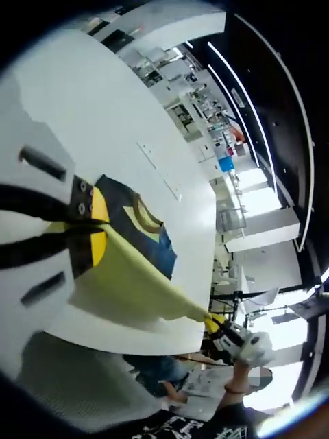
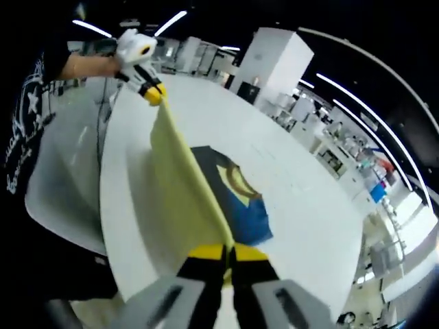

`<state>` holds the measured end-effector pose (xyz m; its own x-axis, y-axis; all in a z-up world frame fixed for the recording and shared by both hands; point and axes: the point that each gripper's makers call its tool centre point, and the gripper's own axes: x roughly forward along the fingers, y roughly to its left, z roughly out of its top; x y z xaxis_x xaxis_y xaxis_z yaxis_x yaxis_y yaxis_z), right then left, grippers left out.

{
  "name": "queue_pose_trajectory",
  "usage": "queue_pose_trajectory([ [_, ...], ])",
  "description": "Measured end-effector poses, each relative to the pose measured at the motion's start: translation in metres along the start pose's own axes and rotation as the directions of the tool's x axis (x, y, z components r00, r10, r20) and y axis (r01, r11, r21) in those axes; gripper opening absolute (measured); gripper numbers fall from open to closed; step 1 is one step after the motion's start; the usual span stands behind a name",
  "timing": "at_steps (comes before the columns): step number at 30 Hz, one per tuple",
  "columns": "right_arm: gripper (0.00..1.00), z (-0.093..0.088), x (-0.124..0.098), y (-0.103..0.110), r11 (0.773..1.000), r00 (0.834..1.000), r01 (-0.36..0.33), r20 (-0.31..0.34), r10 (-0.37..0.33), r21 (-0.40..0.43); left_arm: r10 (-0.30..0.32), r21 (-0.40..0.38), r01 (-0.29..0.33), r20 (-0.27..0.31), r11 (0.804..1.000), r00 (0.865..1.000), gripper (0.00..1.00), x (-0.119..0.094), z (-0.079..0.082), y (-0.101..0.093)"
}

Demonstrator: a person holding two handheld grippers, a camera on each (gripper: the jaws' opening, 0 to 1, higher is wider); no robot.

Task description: Fold the garment on the visible template until the final outline fits inside the template.

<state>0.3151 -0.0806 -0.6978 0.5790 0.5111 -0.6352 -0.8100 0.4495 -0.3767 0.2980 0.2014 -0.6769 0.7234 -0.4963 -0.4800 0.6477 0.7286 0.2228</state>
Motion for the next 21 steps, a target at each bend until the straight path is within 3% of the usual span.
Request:
queue_pose_trajectory([
  [11, 0.0, 0.023, 0.021, -0.049, 0.988, 0.989, 0.148, 0.015, -0.148, -0.052, 0.09, 0.031, -0.091, 0.017, 0.995, 0.996, 0.0, 0.015, 0.017, 0.036],
  [21, 0.0, 0.029, 0.041, -0.075, 0.986, 0.986, 0.166, 0.021, -0.165, -0.012, 0.114, -0.041, -0.113, 0.027, 0.993, 0.993, 0.0, 0.033, 0.023, 0.06],
])
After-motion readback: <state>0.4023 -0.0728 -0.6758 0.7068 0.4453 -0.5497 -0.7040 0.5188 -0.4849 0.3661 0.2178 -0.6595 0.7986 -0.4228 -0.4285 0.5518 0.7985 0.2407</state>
